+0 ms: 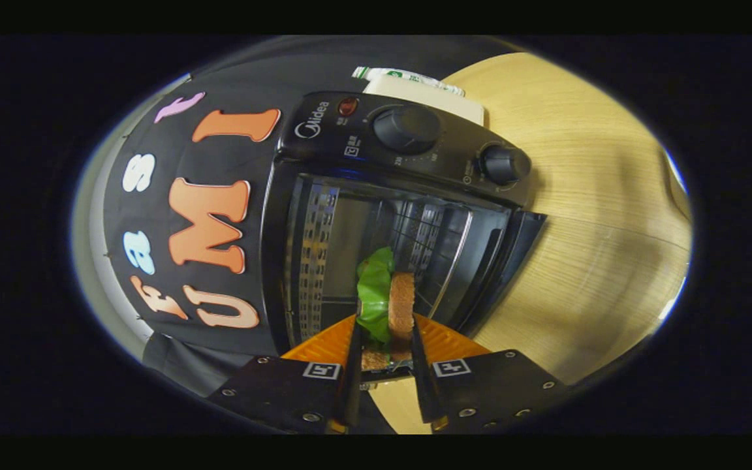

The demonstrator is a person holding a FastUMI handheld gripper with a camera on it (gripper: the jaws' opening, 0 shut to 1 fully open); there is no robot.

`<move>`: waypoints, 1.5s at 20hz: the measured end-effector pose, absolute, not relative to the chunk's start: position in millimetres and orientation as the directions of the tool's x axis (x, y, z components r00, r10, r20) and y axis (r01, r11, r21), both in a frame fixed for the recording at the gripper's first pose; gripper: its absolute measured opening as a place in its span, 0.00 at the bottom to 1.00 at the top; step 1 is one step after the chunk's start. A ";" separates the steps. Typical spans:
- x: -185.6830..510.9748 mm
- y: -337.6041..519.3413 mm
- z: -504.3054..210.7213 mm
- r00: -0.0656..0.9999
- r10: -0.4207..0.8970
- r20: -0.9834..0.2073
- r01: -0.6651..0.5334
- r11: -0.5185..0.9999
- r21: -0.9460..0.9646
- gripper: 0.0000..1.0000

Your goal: Open the toaster oven, put the food inside, and close the toaster oven door.

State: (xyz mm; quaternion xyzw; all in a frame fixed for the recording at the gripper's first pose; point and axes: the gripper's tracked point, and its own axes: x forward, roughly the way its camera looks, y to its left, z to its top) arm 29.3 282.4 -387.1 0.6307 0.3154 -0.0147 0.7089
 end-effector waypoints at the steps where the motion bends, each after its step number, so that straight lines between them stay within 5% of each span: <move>1: 24.9 281.3 -390.6 0.780 0.384 -0.494 0.435 0.235 0.869 0.44; 6: 3.4 291.5 -383.2 0.702 0.463 -0.541 0.405 0.366 0.838 0.87; 9: 1.3 286.3 -383.3 0.682 0.476 -0.556 0.403 0.390 0.828 0.96; 13: 17.4 290.3 -384.9 0.679 0.470 -0.564 0.439 0.355 0.825 0.96; 19: 11.5 287.8 -394.6 0.611 0.420 -0.671 0.440 0.525 0.729 0.98; 30: -63.9 257.6 -370.8 0.526 0.408 -0.746 0.291 0.738 0.609 0.98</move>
